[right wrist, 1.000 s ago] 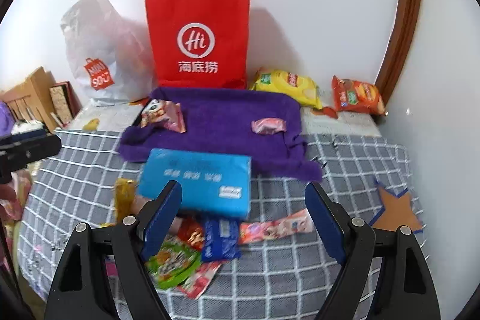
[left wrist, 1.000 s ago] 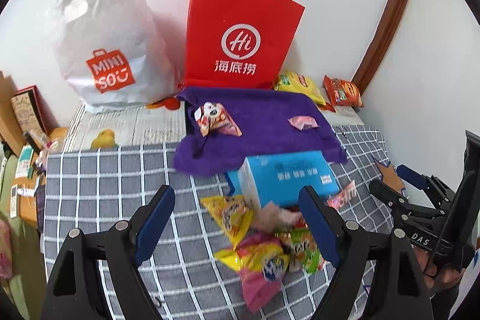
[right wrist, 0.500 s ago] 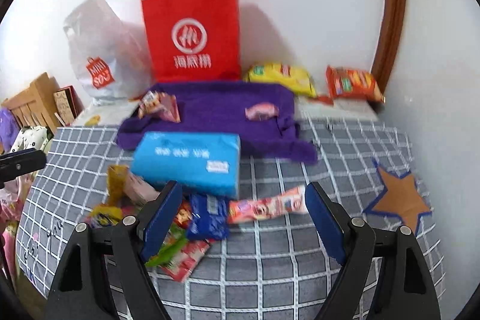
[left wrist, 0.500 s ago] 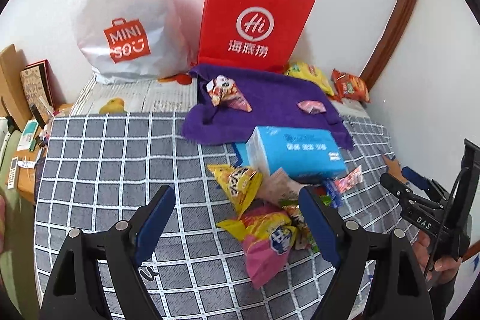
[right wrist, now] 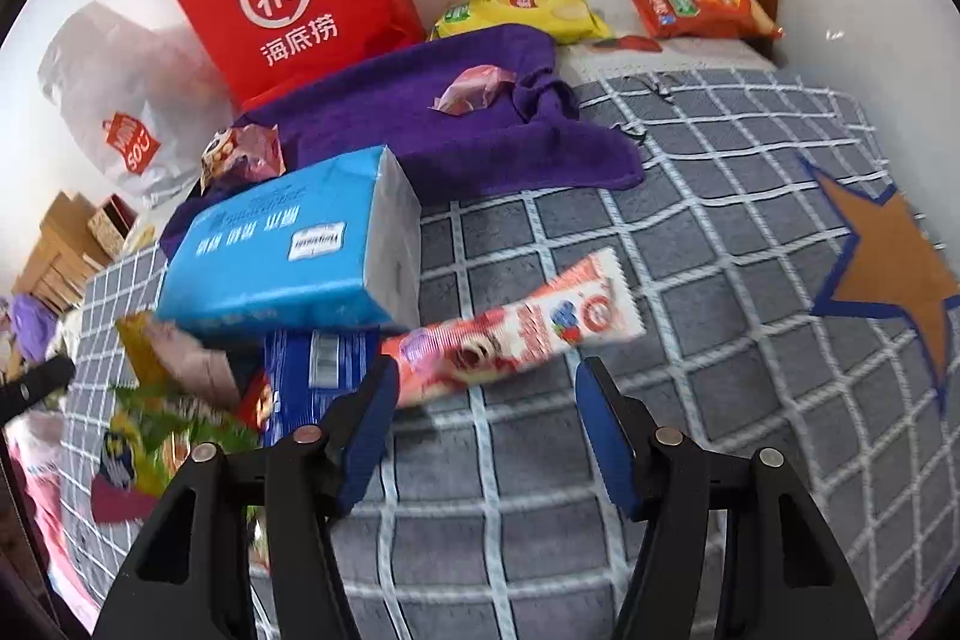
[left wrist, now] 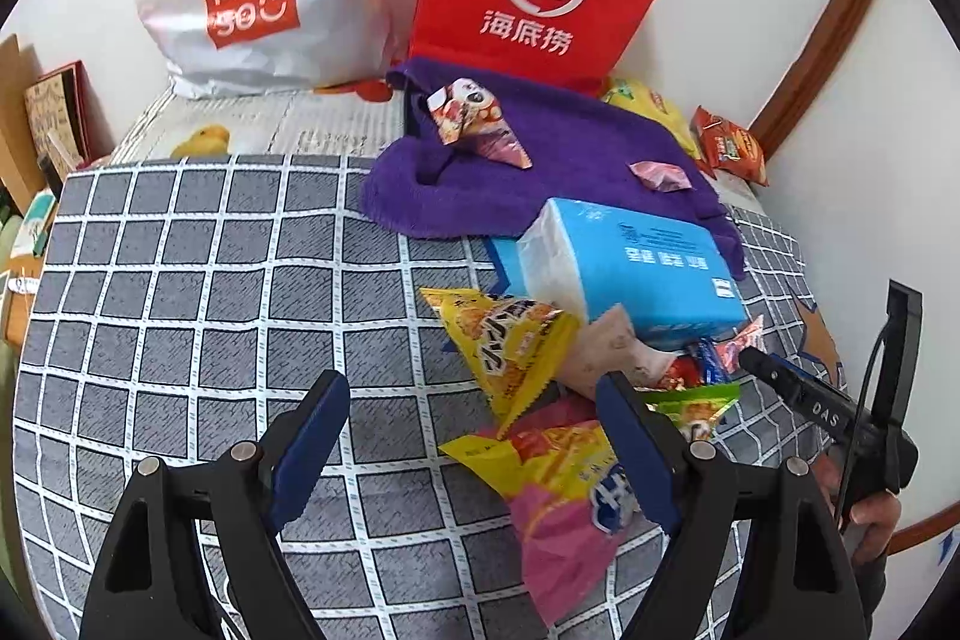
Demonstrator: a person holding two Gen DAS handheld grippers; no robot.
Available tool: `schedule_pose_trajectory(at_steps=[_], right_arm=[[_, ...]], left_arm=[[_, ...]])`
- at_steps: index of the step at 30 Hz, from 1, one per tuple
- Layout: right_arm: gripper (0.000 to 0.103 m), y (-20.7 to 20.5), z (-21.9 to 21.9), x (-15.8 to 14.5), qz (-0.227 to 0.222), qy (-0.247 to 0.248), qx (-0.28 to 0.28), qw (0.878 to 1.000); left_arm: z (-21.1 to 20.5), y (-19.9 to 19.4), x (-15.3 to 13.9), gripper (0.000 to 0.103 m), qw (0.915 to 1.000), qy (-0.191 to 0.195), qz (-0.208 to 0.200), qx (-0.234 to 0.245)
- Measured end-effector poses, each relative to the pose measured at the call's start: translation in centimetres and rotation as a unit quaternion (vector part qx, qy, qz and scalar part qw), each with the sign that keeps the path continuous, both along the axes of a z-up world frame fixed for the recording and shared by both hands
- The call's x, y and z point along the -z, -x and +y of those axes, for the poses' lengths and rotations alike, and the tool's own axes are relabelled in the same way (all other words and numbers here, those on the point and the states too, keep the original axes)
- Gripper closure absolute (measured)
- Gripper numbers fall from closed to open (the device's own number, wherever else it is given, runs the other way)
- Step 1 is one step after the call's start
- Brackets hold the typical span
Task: Organize snacks
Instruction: 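Grasp the candy stick with the right tool while the left grasps the yellow-pink chip bag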
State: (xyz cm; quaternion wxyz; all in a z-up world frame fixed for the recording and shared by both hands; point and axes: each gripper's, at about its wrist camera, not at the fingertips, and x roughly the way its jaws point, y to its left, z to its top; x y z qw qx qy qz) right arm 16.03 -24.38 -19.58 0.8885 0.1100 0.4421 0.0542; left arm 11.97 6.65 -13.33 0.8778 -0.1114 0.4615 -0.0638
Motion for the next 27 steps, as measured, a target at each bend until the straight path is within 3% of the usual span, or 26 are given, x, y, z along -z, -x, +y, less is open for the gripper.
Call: schedule_pose_trajectory(at_steps=[6, 12, 13, 16, 19, 23, 27], right_arm=[[0.034, -2.3, 0.1, 1.3, 0.012, 0.002, 0.012, 1.000], [0.033, -3.9, 0.2, 1.9, 0.021, 0.019, 0.032, 0.999], [0.039, -3.9, 0.4, 2.0, 0.019, 0.031, 0.031, 0.999], [0.070, -3.5, 1.0, 1.9, 0.011, 0.063, 0.009, 0.998], [0.083, -2.8, 0.3, 1.6, 0.014, 0.075, -0.003, 0.997], [0.083, -1.3, -1.5, 0.8, 0.010, 0.096, 0.002, 0.995], [0.083, 0.0, -2.2, 0.8, 0.017, 0.082, -0.015, 0.996]], left_arm=[[1.1, -0.7, 0.9, 0.020, 0.9999, -0.006, 0.012, -0.007], [1.6, -1.1, 1.5, 0.020, 0.9998, -0.002, 0.019, -0.005], [1.6, -1.1, 1.6, 0.020, 0.9998, -0.002, 0.019, -0.004], [1.7, -1.0, 1.7, 0.020, 0.9998, 0.000, 0.020, -0.004], [1.8, -0.8, 1.6, 0.020, 0.9998, 0.003, 0.016, -0.007], [1.6, -0.3, 1.3, 0.020, 0.9999, 0.005, 0.012, -0.004], [1.1, 0.2, 1.2, 0.020, 0.9999, 0.009, 0.011, 0.001]])
